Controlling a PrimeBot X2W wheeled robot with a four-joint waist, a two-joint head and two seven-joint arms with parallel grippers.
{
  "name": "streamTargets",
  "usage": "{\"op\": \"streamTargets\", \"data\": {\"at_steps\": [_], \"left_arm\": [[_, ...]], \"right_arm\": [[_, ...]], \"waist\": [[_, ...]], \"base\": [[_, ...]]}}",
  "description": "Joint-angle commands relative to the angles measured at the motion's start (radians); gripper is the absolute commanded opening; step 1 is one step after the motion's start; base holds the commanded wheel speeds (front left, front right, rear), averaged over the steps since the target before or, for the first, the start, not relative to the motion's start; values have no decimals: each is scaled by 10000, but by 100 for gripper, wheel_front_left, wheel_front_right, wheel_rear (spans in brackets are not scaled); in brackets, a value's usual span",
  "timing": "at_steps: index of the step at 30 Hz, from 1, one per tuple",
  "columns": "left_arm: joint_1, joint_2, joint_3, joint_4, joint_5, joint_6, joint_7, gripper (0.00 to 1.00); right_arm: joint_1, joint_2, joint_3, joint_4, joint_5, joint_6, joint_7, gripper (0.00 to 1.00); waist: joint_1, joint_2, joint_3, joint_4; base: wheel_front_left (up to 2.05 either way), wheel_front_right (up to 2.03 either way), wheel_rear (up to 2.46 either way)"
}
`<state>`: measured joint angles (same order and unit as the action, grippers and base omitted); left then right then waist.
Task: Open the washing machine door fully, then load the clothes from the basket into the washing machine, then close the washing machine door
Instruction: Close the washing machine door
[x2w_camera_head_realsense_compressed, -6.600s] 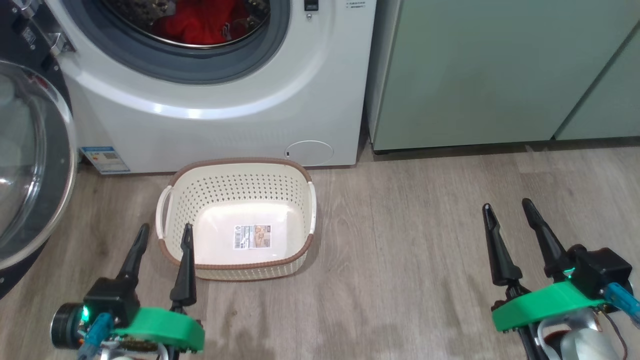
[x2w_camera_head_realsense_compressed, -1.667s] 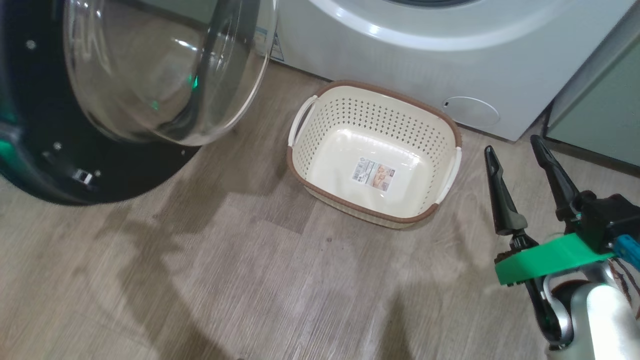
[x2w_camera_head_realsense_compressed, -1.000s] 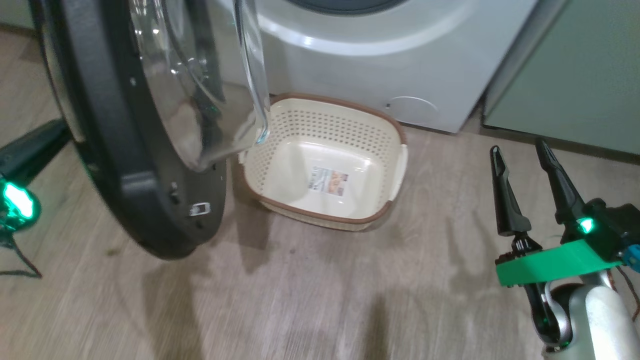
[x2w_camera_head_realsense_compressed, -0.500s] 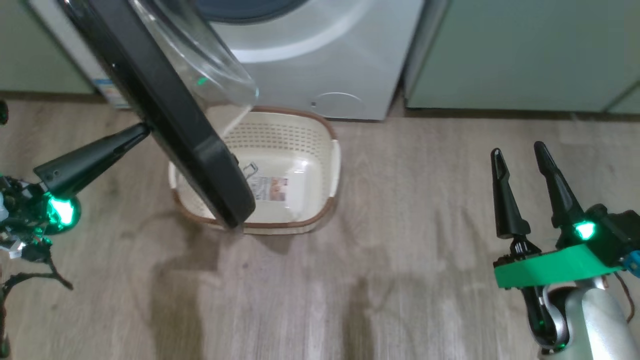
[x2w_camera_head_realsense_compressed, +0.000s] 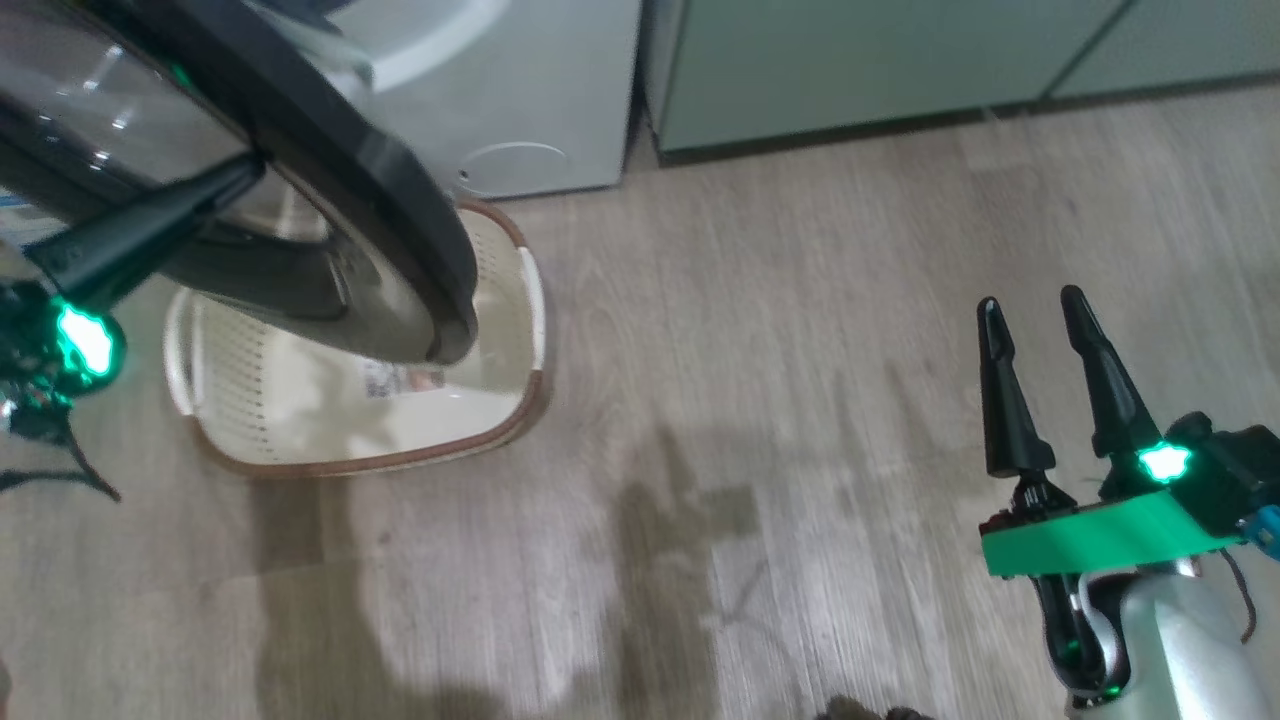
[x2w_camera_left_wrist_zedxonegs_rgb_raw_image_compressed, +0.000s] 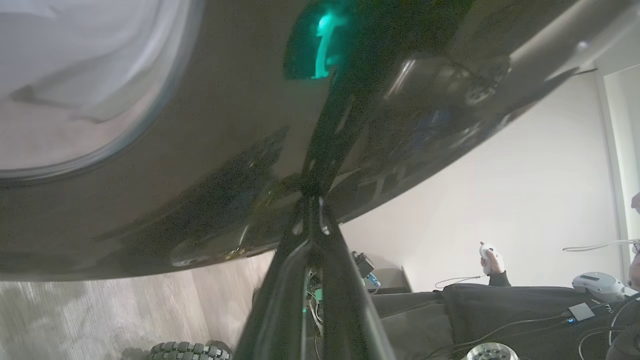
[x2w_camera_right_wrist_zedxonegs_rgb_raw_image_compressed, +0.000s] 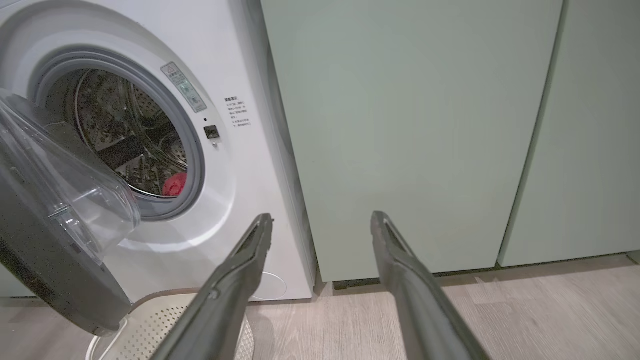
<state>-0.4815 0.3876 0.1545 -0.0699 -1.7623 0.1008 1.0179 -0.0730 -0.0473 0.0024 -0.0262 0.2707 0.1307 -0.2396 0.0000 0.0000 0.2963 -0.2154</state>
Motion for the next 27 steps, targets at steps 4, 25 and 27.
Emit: {"op": "streamTargets", "data": {"at_steps": [4,25,27], "left_arm": [[-1025,558,266,15,281,93,-162,0],[-3833,-114,270,2535,1098,79,-2043,0],[-3947,-155,273,2741,1127,-11,-2116,0]], "right_arm": [[-465,-30,312,-227,219,0,-161,100],[-816,-30,520,-299,719,0,-220,100],[-825,-30,526,-288,742,0,-220,100]], "waist": [[0,0,641,-690],[0,0,1552,-1624],[0,0,1551,-1643]], "base": [[0,0,0],[0,0,0],[0,0,0]]}}
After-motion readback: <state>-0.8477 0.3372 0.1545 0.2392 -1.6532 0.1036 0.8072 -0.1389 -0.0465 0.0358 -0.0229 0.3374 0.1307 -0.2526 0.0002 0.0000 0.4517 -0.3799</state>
